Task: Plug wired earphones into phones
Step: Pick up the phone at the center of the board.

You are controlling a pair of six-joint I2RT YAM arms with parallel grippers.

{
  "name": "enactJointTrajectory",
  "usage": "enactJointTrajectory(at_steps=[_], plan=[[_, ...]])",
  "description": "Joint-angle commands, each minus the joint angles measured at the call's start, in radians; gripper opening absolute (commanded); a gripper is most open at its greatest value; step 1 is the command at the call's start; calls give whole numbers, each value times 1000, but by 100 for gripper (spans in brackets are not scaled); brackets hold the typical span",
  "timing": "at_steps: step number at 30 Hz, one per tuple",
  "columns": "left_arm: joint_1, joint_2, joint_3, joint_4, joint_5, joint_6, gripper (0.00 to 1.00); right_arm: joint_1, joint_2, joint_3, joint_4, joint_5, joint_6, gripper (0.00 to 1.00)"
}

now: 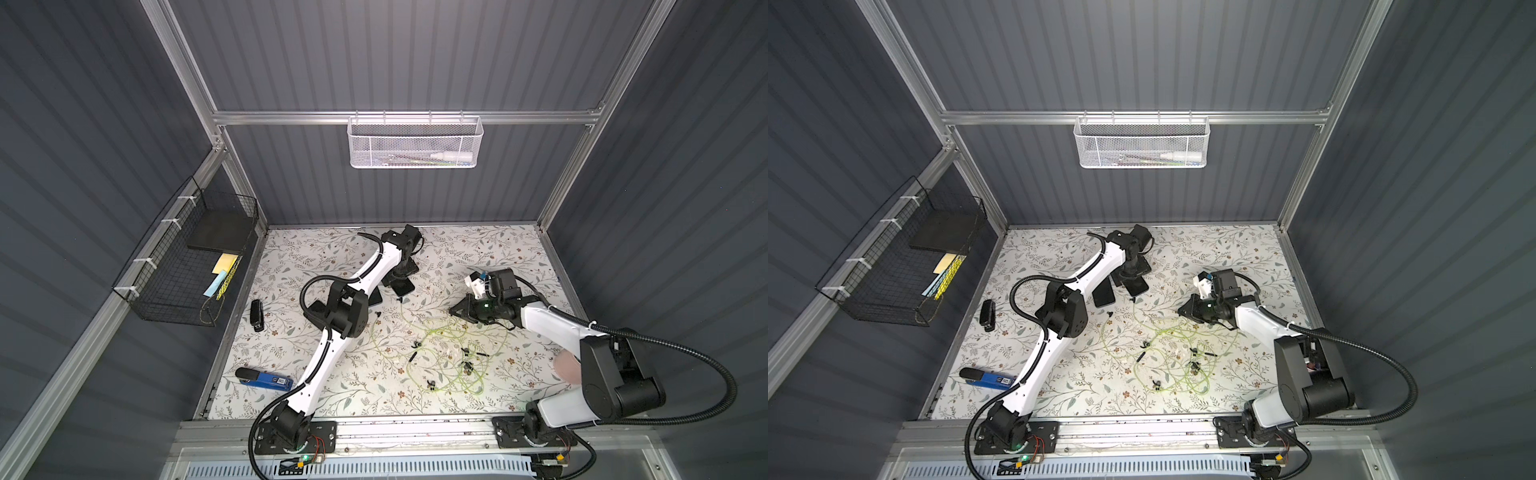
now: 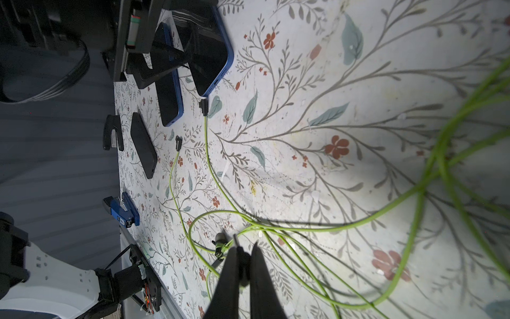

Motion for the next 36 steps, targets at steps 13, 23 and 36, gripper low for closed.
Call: enactJointTrajectory(at_steps=[13, 23, 36], plan=[[-9, 31, -204, -227, -23, 129, 91, 3, -28, -65, 59, -27, 17, 5], [32, 17, -239, -138, 3, 126, 79, 3, -37, -71, 46, -18, 22, 6], [45, -105, -423, 12, 39, 128, 68, 9, -34, 19, -76, 6, -32, 7]])
